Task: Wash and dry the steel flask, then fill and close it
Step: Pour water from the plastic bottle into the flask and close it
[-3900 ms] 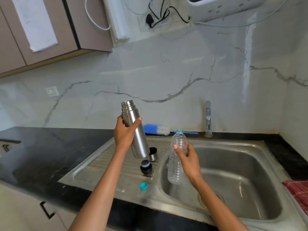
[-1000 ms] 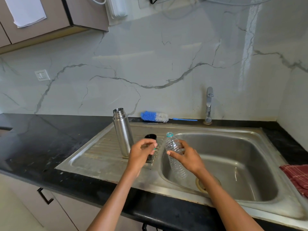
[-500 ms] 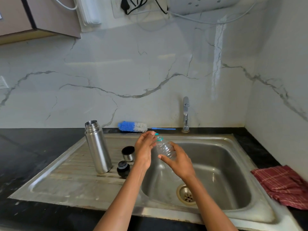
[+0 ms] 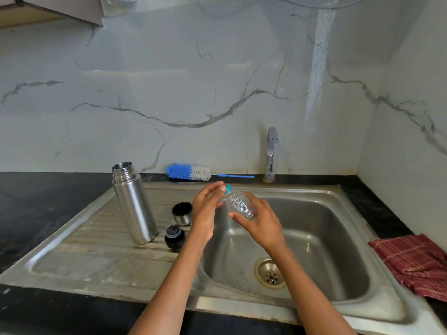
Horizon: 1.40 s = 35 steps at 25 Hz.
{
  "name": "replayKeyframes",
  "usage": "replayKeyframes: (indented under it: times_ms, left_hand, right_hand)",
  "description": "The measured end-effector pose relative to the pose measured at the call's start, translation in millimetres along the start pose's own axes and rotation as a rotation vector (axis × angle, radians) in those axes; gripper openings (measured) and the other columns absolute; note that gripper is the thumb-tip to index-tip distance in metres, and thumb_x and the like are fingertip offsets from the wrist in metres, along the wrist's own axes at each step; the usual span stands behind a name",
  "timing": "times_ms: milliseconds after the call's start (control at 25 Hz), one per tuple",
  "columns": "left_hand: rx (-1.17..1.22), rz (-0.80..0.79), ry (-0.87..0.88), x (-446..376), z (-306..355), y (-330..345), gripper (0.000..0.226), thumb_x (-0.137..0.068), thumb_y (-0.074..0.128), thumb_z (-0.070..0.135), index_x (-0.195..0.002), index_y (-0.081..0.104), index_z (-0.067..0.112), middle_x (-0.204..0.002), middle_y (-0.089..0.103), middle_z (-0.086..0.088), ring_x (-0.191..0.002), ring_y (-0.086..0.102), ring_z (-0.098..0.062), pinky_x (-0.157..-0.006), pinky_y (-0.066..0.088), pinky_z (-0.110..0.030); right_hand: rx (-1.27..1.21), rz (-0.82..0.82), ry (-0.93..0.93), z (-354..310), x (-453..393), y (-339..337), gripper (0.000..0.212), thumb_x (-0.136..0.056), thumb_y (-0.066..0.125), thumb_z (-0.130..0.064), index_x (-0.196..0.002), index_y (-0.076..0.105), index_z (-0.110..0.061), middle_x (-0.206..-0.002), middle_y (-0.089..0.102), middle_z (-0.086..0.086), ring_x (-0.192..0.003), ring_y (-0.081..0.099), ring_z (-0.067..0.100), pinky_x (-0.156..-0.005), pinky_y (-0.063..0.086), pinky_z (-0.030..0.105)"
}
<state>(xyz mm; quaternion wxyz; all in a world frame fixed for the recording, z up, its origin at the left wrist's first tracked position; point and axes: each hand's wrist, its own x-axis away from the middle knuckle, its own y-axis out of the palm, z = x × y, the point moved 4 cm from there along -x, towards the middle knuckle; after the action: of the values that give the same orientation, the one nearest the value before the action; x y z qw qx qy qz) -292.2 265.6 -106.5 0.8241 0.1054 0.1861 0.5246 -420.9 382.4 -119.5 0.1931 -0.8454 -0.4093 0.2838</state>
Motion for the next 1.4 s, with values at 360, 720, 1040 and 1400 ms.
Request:
replayKeyframes:
  times_ms: [360,720,1040,1400]
  left_hand:
    - [-0.098,-0.078,0.012,10.6,1.1,5.3,0.022,-0.097,0.068,0.023,-0.113,0.068,0.008,-0.119,0.075,-0.005,-0.115,0.067,-0.025,-0.107,0.046,-0.052]
    - [-0.145,-0.002,-0.002,10.6,0.4,-1.6,0.028,-0.088,0.078,0.036,-0.105,0.074,0.015,-0.104,0.075,-0.005,-0.1,0.068,-0.022,-0.098,0.051,-0.049]
    - [-0.17,-0.024,-0.073,8.3,-4.9,-4.9,0.03,-0.087,0.078,0.043,-0.103,0.081,0.017,-0.109,0.078,-0.007,-0.114,0.068,-0.034,-0.102,0.051,-0.05]
    - [-0.15,-0.098,-0.11,20.0,-4.1,7.9,0.031,-0.094,0.069,0.034,-0.113,0.076,0.011,-0.111,0.077,-0.006,-0.096,0.073,-0.016,-0.091,0.055,-0.037]
  right_hand:
    - [-0.262,-0.052,0.077,6.9,3.2,0.4,0.07,-0.069,0.077,-0.073,-0.125,0.056,-0.038,-0.115,0.066,-0.011,-0.101,0.066,0.01,-0.092,0.055,0.034]
    - [-0.077,-0.039,0.021,1.5,8.7,-5.2,0.069,-0.071,0.073,-0.075,-0.129,0.054,-0.043,-0.119,0.067,-0.011,-0.107,0.065,0.013,-0.094,0.053,0.036]
    - [0.039,0.029,-0.031,-2.0,9.3,-9.8,0.072,-0.073,0.073,-0.074,-0.131,0.055,-0.036,-0.113,0.067,-0.014,-0.101,0.065,0.009,-0.087,0.054,0.034]
    - [0.042,-0.049,-0.016,-0.1,10.1,-11.4,0.073,-0.072,0.071,-0.076,-0.132,0.054,-0.038,-0.112,0.061,-0.02,-0.1,0.061,0.006,-0.088,0.052,0.035]
